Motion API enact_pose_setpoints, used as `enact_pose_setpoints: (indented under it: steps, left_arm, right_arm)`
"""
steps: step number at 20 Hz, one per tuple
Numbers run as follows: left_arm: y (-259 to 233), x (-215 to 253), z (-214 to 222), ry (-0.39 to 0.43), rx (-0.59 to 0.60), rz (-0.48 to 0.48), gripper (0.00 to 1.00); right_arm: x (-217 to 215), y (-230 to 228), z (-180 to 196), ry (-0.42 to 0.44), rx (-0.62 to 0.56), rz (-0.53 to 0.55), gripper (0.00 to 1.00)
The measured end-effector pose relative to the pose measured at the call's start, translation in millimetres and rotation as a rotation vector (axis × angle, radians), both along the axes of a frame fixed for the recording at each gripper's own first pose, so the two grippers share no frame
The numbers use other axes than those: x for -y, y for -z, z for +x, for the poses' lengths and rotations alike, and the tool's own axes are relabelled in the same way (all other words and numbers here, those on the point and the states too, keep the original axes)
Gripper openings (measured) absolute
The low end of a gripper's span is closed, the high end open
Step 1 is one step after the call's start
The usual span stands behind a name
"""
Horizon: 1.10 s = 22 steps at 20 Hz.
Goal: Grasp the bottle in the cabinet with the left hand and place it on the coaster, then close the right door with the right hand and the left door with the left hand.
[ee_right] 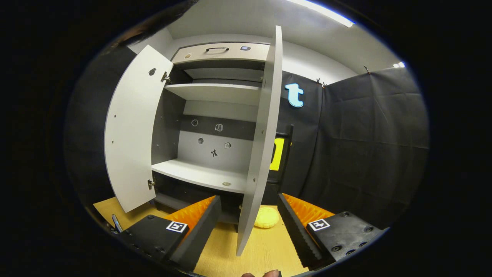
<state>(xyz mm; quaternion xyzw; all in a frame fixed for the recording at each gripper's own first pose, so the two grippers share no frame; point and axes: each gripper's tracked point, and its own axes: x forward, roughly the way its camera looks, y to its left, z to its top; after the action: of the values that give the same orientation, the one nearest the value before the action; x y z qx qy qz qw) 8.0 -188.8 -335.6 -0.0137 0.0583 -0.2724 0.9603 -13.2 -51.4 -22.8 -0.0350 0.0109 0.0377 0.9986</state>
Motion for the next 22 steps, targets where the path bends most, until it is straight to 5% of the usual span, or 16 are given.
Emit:
enact_pose_setpoints:
  steps: [3,13,22]
  left_arm:
    - [4.1,-3.0,-5.0,0.005,-0.031,-0.006,0.97]
    - [-16.3,-45.4,-43.9,-0.037,-0.086,0.027,0.97]
    - [-189.1,-145.5,-46.7,-0.382,0.024,-0.073,0.96]
  right_arm:
    - [-2.2,2.1,0.8,-0.001,-0.008,0.004,0.98]
    - [-22.4,13.3,-1.6,-0.068,-0.053,0.134,0.98]
    - [-20.1,-5.0,-7.2,-0.074,0.009,0.121,0.98]
